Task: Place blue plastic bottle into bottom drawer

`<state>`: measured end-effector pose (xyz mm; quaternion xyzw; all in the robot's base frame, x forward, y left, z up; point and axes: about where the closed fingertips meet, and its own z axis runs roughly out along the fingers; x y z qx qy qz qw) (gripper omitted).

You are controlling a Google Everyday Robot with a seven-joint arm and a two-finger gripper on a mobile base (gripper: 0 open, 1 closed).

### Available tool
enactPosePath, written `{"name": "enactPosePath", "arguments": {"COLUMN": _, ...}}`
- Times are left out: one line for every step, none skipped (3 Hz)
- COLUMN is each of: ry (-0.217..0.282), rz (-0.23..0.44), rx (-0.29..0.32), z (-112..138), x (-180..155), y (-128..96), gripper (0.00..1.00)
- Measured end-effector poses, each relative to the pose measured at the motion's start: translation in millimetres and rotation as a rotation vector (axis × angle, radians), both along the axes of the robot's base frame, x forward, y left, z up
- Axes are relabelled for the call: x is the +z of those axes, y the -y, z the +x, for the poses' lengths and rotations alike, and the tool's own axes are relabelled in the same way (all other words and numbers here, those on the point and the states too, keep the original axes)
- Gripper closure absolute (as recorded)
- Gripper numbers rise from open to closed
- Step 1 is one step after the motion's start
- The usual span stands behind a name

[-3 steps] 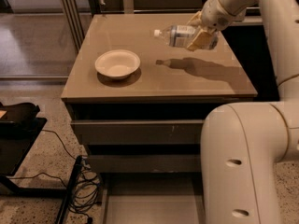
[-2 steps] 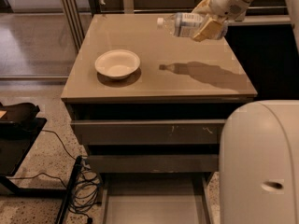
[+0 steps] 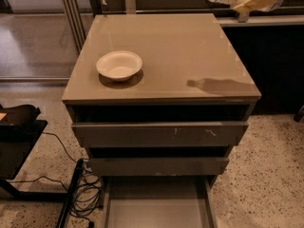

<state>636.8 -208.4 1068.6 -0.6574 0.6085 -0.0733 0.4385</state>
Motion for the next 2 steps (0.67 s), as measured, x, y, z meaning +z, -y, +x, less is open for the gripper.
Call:
{"name": "enactPosePath", "arguments": {"ry": 0.171, "rz": 0.056, "rx": -0.014, "z": -70, "x": 67, "y": -21, "gripper": 1.0}}
{"name": "enactPosePath", "arguments": {"ry": 0.207, "rz": 0.08, "rx": -0.034, "z": -89, "x": 72, "y": -32, "gripper": 1.0}}
